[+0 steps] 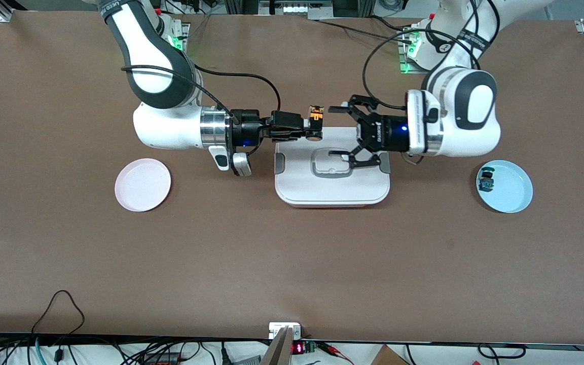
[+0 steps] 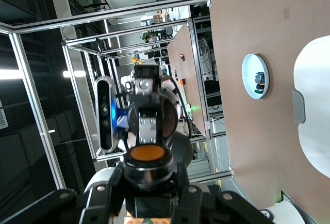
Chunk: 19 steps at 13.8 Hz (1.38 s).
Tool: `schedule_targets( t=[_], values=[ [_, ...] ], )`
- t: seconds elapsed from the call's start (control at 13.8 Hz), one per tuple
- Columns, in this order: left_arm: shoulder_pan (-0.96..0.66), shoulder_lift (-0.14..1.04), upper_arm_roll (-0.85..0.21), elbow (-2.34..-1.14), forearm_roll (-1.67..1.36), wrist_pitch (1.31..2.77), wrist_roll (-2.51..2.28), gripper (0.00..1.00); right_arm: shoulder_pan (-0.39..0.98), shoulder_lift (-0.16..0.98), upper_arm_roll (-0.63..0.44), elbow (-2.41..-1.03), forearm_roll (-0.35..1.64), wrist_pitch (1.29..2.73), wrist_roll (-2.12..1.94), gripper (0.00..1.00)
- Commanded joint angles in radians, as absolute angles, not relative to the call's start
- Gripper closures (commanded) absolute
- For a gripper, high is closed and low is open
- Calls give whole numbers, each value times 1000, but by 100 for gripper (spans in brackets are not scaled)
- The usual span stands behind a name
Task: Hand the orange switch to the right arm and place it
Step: 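Open the left gripper and withdraw while the right gripper pulls the switch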
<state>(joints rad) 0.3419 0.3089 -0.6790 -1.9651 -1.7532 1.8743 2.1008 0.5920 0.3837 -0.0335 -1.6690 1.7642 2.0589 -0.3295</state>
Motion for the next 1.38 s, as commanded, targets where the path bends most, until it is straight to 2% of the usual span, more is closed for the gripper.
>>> schedule_targets(
  t=[0.0, 0.22, 0.51, 0.72, 1.01, 1.09, 1.16, 1.3],
  values=[
    [422, 360, -683, -1962, -1758, 1778, 2135, 0, 592, 370, -43, -1683, 1779, 2057, -356, 100],
    [550, 365, -683, -1945, -1597, 1668, 2082, 0, 571, 361, -51, -1698, 1776, 2049, -357, 100],
    [679, 411, -683, -1817, -1244, 1569, 1953, 0, 497, 310, -52, -1776, 1761, 2033, -357, 100],
    [713, 425, -681, -1732, -984, 1500, 1890, 0, 405, 290, -51, -1795, 1622, 1985, -356, 100],
    [720, 423, -673, -1643, -647, 1505, 1841, 0, 238, 276, -52, -1815, 1367, 1850, -356, 100],
    [668, 407, -629, -1614, -574, 1506, 1810, 0, 203, 275, -51, -1812, 1283, 1823, -359, 100],
    [567, 405, -533, -1574, -507, 1506, 1780, 0, 172, 272, -51, -1812, 1184, 1803, -383, 100],
    [351, 362, -285, -1559, -450, 1549, 1749, 0, 125, 268, -51, -1812, 971, 1770, -493, 100]
  ],
)
